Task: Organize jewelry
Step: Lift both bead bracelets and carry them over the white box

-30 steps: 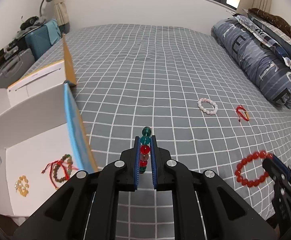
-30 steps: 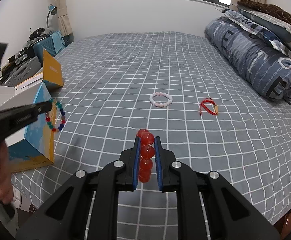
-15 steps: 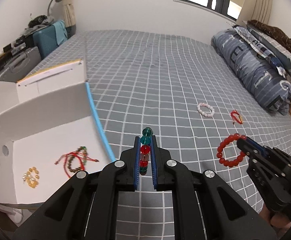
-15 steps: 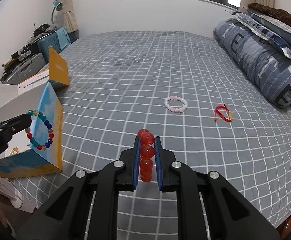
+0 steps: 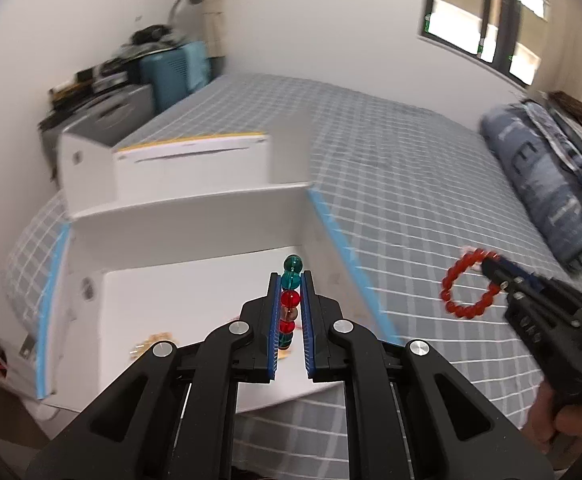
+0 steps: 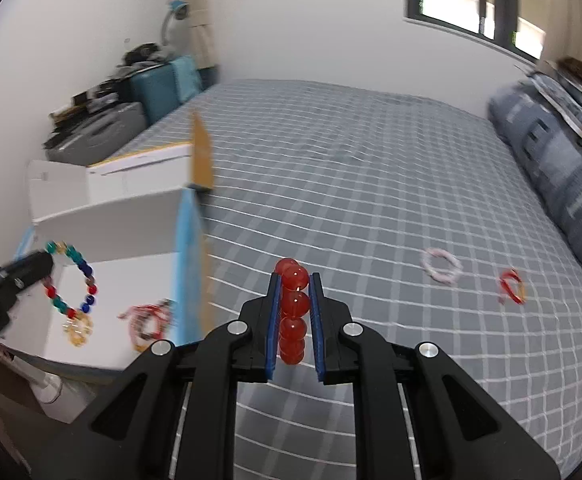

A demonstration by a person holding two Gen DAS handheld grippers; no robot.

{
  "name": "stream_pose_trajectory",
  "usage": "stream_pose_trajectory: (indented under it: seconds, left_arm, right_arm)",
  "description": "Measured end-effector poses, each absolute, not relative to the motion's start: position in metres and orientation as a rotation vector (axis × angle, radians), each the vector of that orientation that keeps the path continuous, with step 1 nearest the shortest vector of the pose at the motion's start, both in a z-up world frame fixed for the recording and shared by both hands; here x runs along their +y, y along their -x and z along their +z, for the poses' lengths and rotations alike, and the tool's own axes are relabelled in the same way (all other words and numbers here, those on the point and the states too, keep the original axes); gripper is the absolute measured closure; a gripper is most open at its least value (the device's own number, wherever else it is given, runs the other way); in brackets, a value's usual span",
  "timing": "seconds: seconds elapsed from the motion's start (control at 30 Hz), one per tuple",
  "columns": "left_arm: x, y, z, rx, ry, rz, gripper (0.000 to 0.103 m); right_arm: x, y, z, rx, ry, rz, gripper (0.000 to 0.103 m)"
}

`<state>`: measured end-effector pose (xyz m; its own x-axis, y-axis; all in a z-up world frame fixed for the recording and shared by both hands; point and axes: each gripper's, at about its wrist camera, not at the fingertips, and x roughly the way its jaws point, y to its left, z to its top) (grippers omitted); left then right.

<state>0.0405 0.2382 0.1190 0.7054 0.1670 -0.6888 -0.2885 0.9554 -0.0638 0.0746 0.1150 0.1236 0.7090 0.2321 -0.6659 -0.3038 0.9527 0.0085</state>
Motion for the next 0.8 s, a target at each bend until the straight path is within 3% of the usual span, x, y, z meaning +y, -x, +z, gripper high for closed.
stream_pose_trajectory:
  seconds: [0.43, 0.8]
  left_arm:
    - [0.340, -0.017, 0.085, 0.823, 0.267, 0.446, 0.094]
    - [0.369, -0.026, 0.039, 0.951, 0.333, 0.461, 0.094]
  right_arm:
    - [0.255, -0.070, 0.097, 0.792, 0.224, 0.477, 0.090]
    - [0.285, -0.087, 0.047, 0.924, 0.261, 0.482, 0.090]
